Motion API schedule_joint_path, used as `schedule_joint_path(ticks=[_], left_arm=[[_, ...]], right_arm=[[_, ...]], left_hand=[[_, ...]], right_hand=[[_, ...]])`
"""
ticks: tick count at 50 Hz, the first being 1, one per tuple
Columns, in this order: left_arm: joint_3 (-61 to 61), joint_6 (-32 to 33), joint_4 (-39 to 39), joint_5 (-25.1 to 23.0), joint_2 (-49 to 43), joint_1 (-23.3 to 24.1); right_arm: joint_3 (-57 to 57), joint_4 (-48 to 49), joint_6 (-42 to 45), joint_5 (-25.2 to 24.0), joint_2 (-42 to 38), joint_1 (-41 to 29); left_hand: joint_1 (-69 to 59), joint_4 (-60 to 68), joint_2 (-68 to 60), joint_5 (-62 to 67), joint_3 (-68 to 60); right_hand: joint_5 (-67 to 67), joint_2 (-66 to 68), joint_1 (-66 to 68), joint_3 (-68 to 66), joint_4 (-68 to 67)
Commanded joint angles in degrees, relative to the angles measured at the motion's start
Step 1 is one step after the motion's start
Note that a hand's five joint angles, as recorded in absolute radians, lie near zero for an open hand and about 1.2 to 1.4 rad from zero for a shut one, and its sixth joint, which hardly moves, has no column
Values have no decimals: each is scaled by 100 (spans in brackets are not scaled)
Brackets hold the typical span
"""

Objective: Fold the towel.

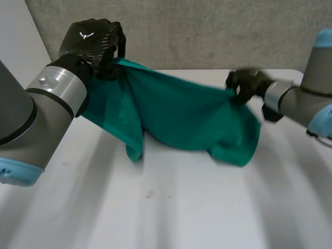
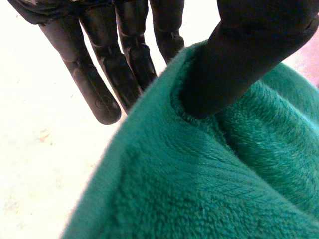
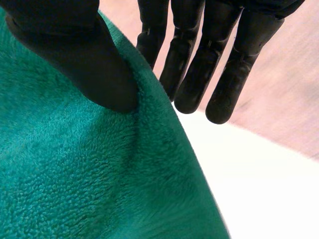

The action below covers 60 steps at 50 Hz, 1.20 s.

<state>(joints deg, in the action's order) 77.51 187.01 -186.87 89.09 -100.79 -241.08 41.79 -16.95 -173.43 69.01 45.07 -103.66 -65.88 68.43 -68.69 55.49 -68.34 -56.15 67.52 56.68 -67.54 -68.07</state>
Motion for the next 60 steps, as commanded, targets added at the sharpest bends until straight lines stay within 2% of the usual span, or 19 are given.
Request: schedule_joint_path(ticks=[1, 4, 7, 10, 14, 16, 20, 21, 26, 31, 35, 38, 39, 40, 42, 46, 49, 53, 60], left_arm=[[-184, -6, 1, 30, -301, -264], [-105, -15, 1, 30, -309, -273], [-17, -15, 10, 56, -371, -273], [193, -7, 27, 21, -476, -273], [369, 2, 88, 4, -634, -273], [493, 11, 159, 4, -801, -264], [528, 46, 282, 4, -1030, -264], [433, 194, 552, 4, -1430, -264], [37, 713, 748, 21, -2014, -264], [-973, 1074, 494, 30, -2418, -281], [-2001, 1013, -410, 21, -2402, -299], [-2389, 961, -1858, 21, -2156, -378], [-2390, 960, -1862, 21, -2155, -378], [-2381, 873, -2950, 39, -1842, -491], [-2320, 803, -3442, 56, -1672, -519], [-1969, 600, -3261, 30, -1470, -571], [-1486, 390, -2900, 21, -1373, -633], [-713, 213, -2566, 21, -1329, -817], [702, 178, -2293, 12, -1346, -949]], right_arm=[[1583, 1561, 290, 481, 2116, 65], [1919, 1502, 484, 490, 2461, 57], [2737, 844, 1379, 499, 2884, 12], [3282, 106, 2276, 552, 2946, -5], [3635, -476, 2841, 578, 2884, -32], [3984, -1254, 3330, 535, 2771, -145], [3943, -1338, 3421, 560, 2360, -190], [3890, -1329, 3429, 578, 2296, -190], [3293, -1311, 3395, 657, 1927, -199], [1495, -795, 3071, 902, 1146, -295], [220, 47, 2736, 1184, 916, -514], [-179, 1014, 2656, 1255, 907, -611], [-171, 1409, 2639, 1281, 959, -620], [-93, 1814, 2638, 1299, 1003, -647], [546, 3305, 2647, 1386, 1528, -682], [1609, 4478, 2656, 1422, 2232, -656], [2104, 4516, 2630, 1405, 2462, -656], [2816, 4271, 2665, 1387, 2515, -612], [3897, 3041, 2621, 1378, 2480, -612]], left_hand=[[-1412, 1157, -1131, 1451, -1166], [-1412, 1157, -1131, 1451, -1166], [-1412, 1157, -1131, 1451, -1166], [-1412, 1157, -1131, 1451, -1166], [-1412, 1157, -1131, 1451, -1166], [-1412, 1157, -1131, 1451, -1166], [-1412, 1157, -1131, 1451, -1166], [-1412, 1157, -1131, 1451, -1166], [-1412, 1157, -1131, 1451, -1166], [-1412, 1157, -1131, 1451, -1166], [-1412, 1157, -1131, 1451, -1166], [-1412, 1157, -1131, 1451, -1166], [-1412, 1157, -1131, 1451, -1166], [-1412, 1157, -1131, 1451, -1166], [-1412, 1157, -1131, 1451, -1166], [-1412, 1157, -1131, 1451, -1166], [-1412, 1157, -1131, 1451, -1166], [-1412, 1157, -1131, 1451, -1166], [-1412, 1157, -1131, 1451, -1166]], right_hand=[[-1385, 1248, 2332, -1246, -1193], [-1385, 1248, 2332, -1246, -1193], [-1385, 1248, 2332, -1246, -1193], [-1385, 1248, 2332, -1246, -1193], [-1385, 1248, 2332, -1246, -1193], [-1385, 1248, 2332, -1246, -1193], [-1385, 1248, 2332, -1246, -1193], [-1385, 1248, 2332, -1246, -1193], [-1385, 1248, 2332, -1246, -1193], [-1385, 1248, 2332, -1246, -1193], [-1385, 1248, 2332, -1246, -1193], [-1385, 1248, 2332, -1246, -1193], [-1385, 1248, 2332, -1246, -1193], [-1385, 1248, 2332, -1246, -1193], [-1385, 1248, 2332, -1246, -1193], [-1385, 1248, 2332, -1246, -1193], [-1385, 1248, 2332, -1246, -1193], [-1385, 1248, 2332, -1246, -1193], [-1385, 1248, 2332, -1246, -1193]])
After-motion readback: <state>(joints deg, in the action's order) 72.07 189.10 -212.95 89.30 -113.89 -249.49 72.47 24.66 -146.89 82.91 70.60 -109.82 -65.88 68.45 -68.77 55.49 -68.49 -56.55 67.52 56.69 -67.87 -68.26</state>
